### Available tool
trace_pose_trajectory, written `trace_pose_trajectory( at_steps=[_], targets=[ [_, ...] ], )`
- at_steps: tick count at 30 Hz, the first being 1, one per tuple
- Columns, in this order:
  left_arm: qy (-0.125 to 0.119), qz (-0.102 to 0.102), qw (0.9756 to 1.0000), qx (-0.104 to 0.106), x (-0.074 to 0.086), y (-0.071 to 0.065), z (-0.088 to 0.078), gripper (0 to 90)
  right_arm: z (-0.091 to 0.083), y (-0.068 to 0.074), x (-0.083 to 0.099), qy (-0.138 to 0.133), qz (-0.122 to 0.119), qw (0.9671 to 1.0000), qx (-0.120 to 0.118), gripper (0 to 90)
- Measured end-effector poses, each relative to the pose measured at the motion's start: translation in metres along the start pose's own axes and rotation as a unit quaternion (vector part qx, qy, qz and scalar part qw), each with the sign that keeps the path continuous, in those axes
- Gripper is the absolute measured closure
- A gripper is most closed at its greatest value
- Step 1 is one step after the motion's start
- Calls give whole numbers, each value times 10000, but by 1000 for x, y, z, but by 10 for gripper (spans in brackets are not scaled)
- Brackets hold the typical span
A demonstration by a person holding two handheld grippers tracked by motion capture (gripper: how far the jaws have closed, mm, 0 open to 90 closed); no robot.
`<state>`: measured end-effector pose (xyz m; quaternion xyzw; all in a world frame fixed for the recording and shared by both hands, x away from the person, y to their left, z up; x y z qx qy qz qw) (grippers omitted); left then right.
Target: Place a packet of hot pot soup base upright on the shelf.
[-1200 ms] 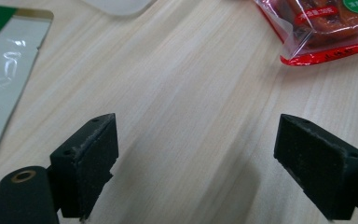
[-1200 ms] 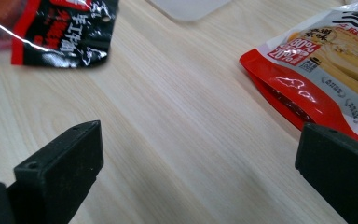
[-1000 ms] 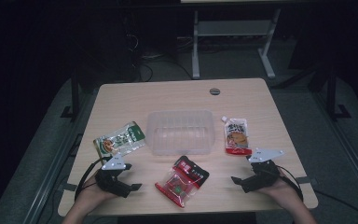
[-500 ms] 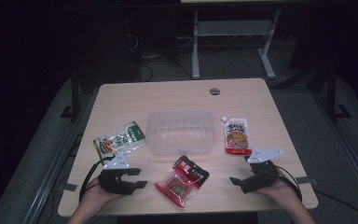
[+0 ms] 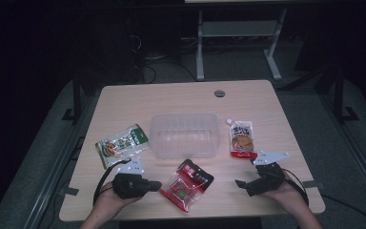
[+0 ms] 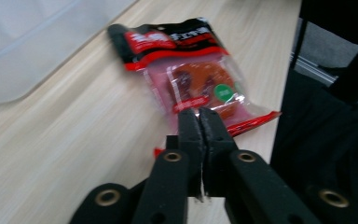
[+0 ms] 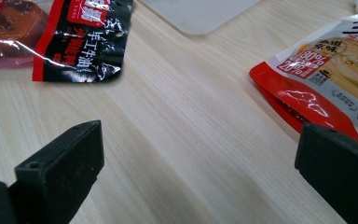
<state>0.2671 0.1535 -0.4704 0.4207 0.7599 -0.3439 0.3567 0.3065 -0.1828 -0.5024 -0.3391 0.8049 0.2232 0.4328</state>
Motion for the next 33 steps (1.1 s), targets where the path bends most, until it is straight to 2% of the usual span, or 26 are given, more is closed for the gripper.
trace_pose_trajectory(
  at_steps=[12,19,20,21,22,23,25,29,33],
  targets=[
    [267,267,9991,215,-2,-15,29,897,0,0,1,33,-18,10000,12,9],
    [369,277,9985,292,-2,-21,40,897,0,-2,0,4,-2,10000,55,10],
    [309,264,9987,319,-4,-23,47,897,1,-2,0,23,-5,10000,52,9],
    [309,264,9987,319,-4,-23,47,897,1,-2,0,30,-7,10000,52,10],
    [293,300,9985,359,-9,-26,56,897,1,-2,0,25,-9,10000,57,9],
    [293,300,9985,359,-9,-26,56,897,1,-2,0,25,-9,10000,57,9],
    [286,361,9980,421,-15,-31,66,898,1,-2,0,29,6,10000,63,9],
    [380,473,9969,501,-20,-37,87,897,-1,-3,1,21,29,10000,84,10],
    [503,515,9961,514,-18,-38,98,898,-2,-5,1,3,25,10000,79,9]
  ],
)
Point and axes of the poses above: each handheld gripper's, and its own axes: z roughly forward along the jaws, x roughly out of its underside, y roughly to its left, the point moved 7 cm from there along z, roughly forward along the jaws, and after that the axes turned 11 degrees about -y, right-handed, at the moved point
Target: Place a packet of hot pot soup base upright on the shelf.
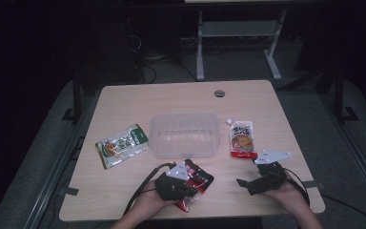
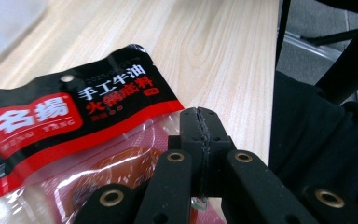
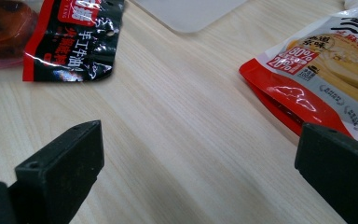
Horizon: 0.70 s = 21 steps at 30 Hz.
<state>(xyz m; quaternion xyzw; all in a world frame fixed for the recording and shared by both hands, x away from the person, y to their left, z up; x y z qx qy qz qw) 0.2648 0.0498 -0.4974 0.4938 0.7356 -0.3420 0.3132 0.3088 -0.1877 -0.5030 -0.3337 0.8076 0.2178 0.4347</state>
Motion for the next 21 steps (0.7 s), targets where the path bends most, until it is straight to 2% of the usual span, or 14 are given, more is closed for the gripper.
trace_pose_trajectory(
  at_steps=[3,13,19,21],
  targets=[
    [102,16,9999,-22,4,-2,2,898,0,0,-1,-13,14,10000,2,10],
    [197,-65,9998,60,10,-1,-3,898,0,0,0,10,2,10000,-17,10],
    [294,-64,9995,46,14,1,-11,898,0,0,0,11,1,10000,-19,10],
    [291,-118,9995,-7,17,3,-16,898,0,0,0,5,19,10000,-19,10]
  ],
)
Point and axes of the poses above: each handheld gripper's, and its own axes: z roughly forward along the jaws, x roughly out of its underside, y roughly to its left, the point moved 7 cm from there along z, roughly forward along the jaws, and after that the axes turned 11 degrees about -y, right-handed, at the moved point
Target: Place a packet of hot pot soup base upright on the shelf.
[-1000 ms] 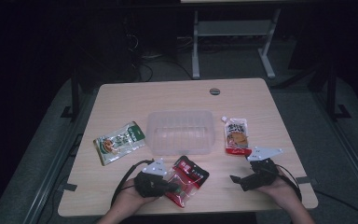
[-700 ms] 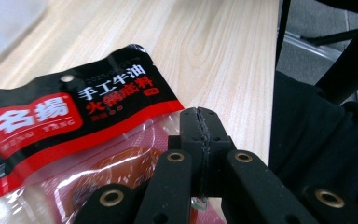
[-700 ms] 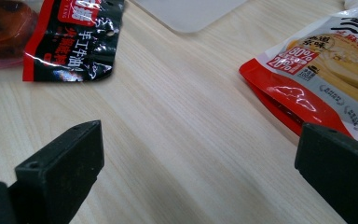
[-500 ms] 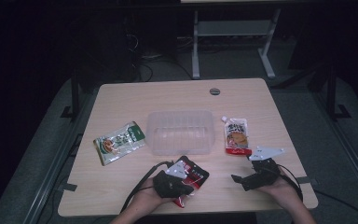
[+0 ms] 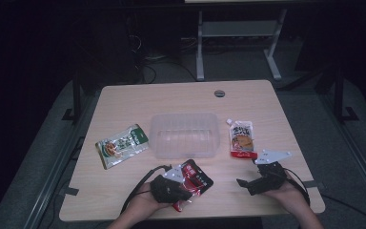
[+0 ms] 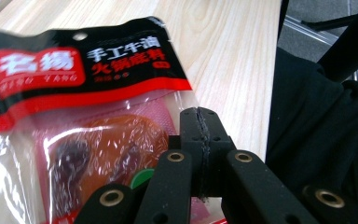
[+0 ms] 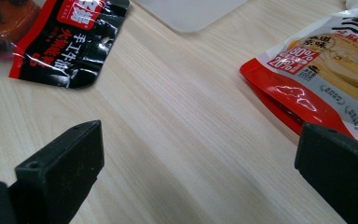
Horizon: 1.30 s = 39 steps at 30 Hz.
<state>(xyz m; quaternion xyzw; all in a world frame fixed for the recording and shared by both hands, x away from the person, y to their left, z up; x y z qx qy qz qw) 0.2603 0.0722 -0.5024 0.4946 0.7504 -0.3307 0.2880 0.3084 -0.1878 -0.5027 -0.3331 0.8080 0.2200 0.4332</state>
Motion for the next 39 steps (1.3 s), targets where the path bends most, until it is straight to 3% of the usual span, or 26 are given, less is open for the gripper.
trace_pose_trajectory(
  at_steps=[17,20,31,39],
  targets=[
    [180,-107,9993,-310,12,21,-30,897,0,0,1,44,-15,10000,-3,10],
    [81,-227,9991,-343,13,25,-32,898,0,1,1,60,-33,10000,-4,10],
    [0,-215,9992,-329,9,26,-40,897,0,0,1,44,-44,10000,-15,10],
    [-303,-384,9961,-730,10,45,-71,897,0,1,1,48,-44,10000,-21,10]
  ],
)
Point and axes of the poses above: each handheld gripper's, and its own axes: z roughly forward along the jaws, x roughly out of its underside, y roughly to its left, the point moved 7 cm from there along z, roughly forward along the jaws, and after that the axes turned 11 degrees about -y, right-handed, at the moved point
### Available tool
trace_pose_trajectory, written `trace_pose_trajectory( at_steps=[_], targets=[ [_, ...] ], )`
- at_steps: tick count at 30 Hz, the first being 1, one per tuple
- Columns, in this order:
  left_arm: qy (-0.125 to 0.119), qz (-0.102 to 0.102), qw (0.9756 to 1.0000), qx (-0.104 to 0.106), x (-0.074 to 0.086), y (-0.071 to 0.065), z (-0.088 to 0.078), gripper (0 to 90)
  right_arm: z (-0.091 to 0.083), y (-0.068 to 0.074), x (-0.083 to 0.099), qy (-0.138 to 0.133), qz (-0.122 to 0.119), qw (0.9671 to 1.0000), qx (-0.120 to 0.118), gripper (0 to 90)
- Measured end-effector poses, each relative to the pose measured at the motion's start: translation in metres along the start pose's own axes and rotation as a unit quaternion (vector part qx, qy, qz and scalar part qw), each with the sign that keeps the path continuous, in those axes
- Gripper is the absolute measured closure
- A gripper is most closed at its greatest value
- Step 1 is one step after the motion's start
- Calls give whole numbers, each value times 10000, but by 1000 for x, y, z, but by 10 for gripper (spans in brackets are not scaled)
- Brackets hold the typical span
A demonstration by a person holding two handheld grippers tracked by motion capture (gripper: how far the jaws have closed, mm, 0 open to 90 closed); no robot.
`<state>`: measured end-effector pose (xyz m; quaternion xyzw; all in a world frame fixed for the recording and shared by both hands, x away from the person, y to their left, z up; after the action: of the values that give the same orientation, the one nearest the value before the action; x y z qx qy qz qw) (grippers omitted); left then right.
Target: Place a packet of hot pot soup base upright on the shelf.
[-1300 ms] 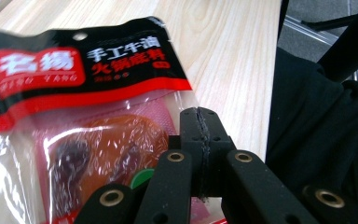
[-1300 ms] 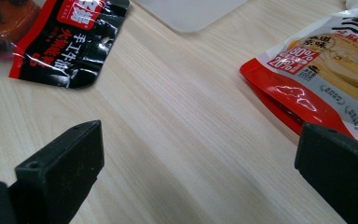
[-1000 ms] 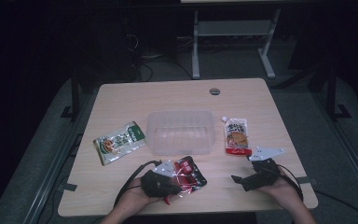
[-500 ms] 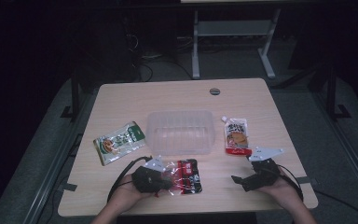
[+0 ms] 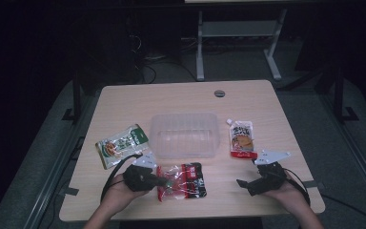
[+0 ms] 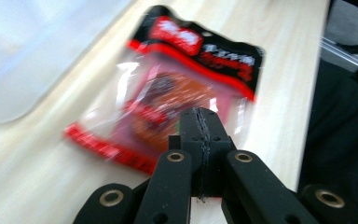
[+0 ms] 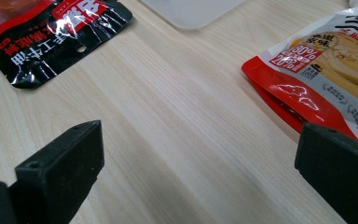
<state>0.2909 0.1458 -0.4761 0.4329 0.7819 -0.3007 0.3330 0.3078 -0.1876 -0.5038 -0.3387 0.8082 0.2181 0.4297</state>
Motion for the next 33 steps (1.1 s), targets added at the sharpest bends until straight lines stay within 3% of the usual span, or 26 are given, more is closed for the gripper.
trace_pose_trajectory(
  at_steps=[3,7,13,20,21,24,25,29,33],
  targets=[
    [-42,-97,9998,-178,3,11,-7,897,0,0,0,9,17,10000,3,10],
    [7,-116,9996,-244,5,15,-6,897,1,0,0,19,15,10000,15,10],
    [441,13,9984,-348,15,20,5,897,1,0,0,18,8,10000,11,10],
    [607,-42,9973,-408,21,23,10,898,1,1,0,11,0,10000,-15,10],
    [720,40,9967,-381,23,25,10,898,1,2,0,22,17,10000,-36,10],
    [849,74,9956,-397,26,27,11,898,2,7,-3,5,3,9999,-122,10],
    [794,-1,9960,-403,26,27,12,898,3,15,-8,-84,51,9995,-285,30],
    [799,0,9959,-413,27,28,11,898,6,29,-20,-270,35,9981,-559,66],
    [798,1,9959,-419,27,28,11,898,15,43,-30,-261,27,9963,-816,66]
  ],
)
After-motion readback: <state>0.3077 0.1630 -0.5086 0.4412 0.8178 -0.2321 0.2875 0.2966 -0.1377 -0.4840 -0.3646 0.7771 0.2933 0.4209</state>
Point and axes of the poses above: each handheld gripper's, and its own axes: z roughly forward along the jaws, x roughly out of its underside, y roughly to its left, the point moved 7 cm from there along z, roughly forward along the jaws, and after that the axes turned 11 degrees about -y, right-handed, at the moved point
